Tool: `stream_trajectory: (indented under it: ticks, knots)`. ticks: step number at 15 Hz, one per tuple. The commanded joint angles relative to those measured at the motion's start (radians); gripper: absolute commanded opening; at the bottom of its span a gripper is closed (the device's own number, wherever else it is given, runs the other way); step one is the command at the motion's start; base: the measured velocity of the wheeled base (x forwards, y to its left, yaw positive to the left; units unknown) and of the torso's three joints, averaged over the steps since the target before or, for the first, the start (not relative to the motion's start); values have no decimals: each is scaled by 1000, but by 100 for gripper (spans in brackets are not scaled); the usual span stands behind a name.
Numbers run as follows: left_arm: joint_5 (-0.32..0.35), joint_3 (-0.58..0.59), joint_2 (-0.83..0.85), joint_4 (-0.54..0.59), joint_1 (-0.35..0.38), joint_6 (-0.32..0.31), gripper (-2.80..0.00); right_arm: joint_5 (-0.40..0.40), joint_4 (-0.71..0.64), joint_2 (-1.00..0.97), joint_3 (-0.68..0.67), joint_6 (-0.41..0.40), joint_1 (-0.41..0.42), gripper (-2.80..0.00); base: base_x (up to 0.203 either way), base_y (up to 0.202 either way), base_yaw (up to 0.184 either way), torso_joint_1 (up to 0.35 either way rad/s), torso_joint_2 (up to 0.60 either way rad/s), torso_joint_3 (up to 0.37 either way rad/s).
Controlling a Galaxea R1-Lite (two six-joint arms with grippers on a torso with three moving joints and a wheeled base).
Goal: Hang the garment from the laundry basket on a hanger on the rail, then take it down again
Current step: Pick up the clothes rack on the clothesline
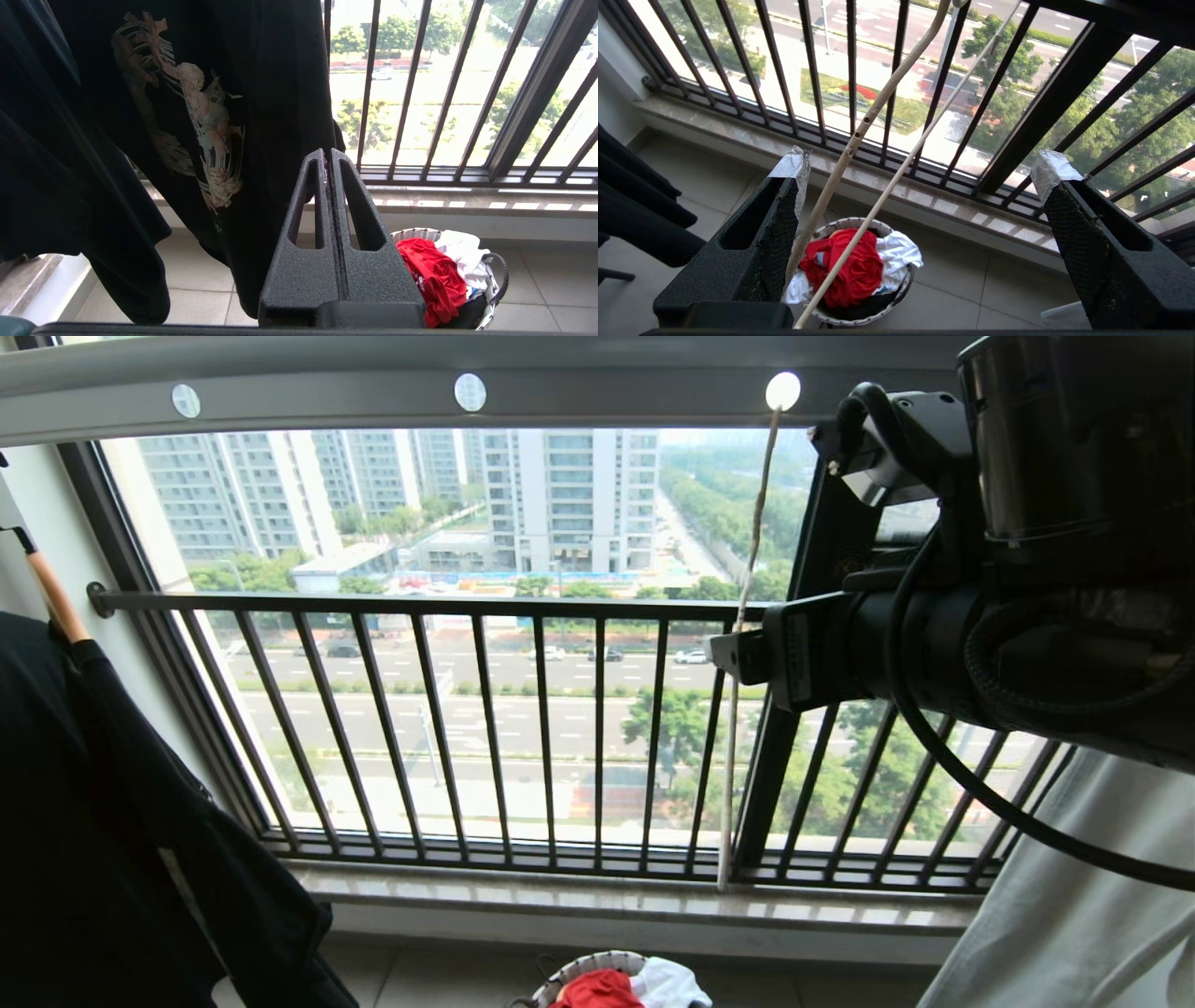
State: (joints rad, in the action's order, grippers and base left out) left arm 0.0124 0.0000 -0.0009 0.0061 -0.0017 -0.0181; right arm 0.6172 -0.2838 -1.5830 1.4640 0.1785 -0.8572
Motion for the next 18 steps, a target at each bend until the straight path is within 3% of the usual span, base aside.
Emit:
stream_trajectory:
  ticks: [1, 7, 14, 15, 18]
  knots:
    - [0, 1, 1, 0, 0, 0, -280, 4, -1, 14, -2, 1, 1, 0, 0, 0, 0, 0, 0, 0]
    - [0, 0, 1, 0, 0, 0, -280, -16, 40, -86, -4, 7, 21, 0, 0, 0, 0, 0, 0, 0]
    - [0, 0, 1, 0, 0, 0, -280, -20, 107, -133, 2, -45, 82, 0, 0, 0, 0, 0, 0, 0]
    - [0, 0, 1, -1, 0, 0, -280, -19, 107, -131, 2, -48, 90, -280, 0, 0, 0, 0, 0, 0]
    - [0, 0, 1, 0, 0, 0, -280, -19, 121, -126, 2, -62, 99, -280, 0, 0, 0, 0, 0, 0]
